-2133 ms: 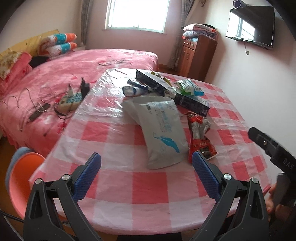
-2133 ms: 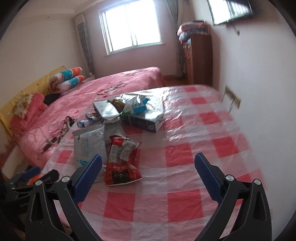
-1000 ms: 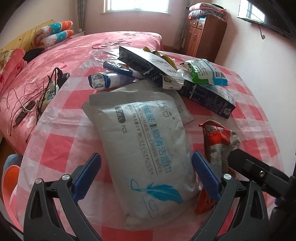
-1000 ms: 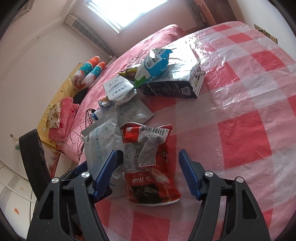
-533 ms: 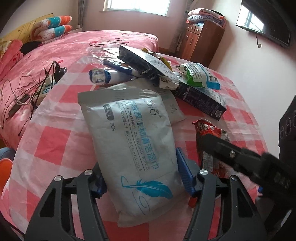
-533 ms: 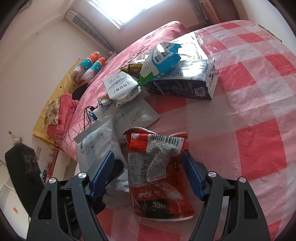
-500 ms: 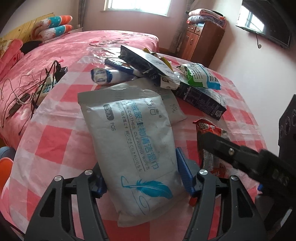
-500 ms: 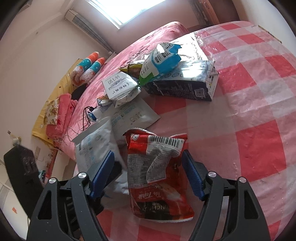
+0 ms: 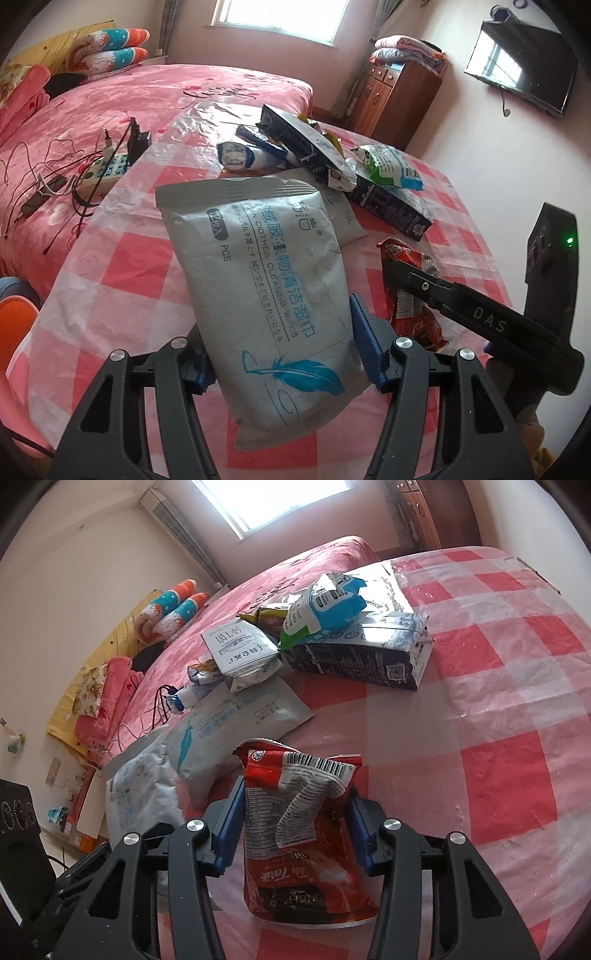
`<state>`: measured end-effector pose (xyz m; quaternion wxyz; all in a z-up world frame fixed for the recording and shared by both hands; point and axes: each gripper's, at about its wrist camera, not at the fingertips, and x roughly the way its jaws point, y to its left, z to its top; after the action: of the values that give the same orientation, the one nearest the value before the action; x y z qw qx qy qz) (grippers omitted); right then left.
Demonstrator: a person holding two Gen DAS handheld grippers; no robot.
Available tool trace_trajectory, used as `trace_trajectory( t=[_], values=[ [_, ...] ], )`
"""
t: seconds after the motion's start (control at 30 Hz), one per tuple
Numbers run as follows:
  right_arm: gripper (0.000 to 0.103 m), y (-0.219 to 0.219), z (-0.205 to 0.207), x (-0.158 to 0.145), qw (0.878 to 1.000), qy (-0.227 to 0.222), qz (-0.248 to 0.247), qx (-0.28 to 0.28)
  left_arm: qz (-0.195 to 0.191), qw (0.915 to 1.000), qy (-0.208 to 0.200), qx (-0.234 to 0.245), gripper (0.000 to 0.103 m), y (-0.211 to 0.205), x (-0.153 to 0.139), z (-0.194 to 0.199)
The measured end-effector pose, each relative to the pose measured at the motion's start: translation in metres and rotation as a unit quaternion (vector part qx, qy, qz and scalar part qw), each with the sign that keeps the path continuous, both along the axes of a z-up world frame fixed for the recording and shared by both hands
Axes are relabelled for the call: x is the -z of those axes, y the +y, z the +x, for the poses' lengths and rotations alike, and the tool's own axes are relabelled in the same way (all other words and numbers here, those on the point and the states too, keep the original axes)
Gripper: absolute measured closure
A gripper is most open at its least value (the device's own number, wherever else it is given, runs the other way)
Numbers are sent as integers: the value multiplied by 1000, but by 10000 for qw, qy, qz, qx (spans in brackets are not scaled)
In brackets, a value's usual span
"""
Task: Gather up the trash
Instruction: 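Carry the red chip bag to the orange bucket and release it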
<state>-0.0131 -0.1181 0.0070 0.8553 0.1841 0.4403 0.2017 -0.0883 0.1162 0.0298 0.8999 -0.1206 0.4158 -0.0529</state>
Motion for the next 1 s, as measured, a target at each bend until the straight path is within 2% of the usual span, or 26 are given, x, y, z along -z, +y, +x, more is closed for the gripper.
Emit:
trace_trajectory(
  t=[0.3,0.57,0.73,1.0],
  values=[
    [54,29,-12,-43,9989,-334,67,-322,-114,9989,-400,-209,41,34,-25,-33],
    [54,115,-26,-78,9885,-481,309,-1399,-82,9935,-654,-927,41,96,-39,-72],
    [54,193,-38,-88,9721,-452,431,-2263,-12,9839,-666,-1661,41,150,-38,-99],
    [53,303,-56,-77,9459,-271,458,-3201,-41,9568,-393,-2879,41,235,-10,-139]
  ],
)
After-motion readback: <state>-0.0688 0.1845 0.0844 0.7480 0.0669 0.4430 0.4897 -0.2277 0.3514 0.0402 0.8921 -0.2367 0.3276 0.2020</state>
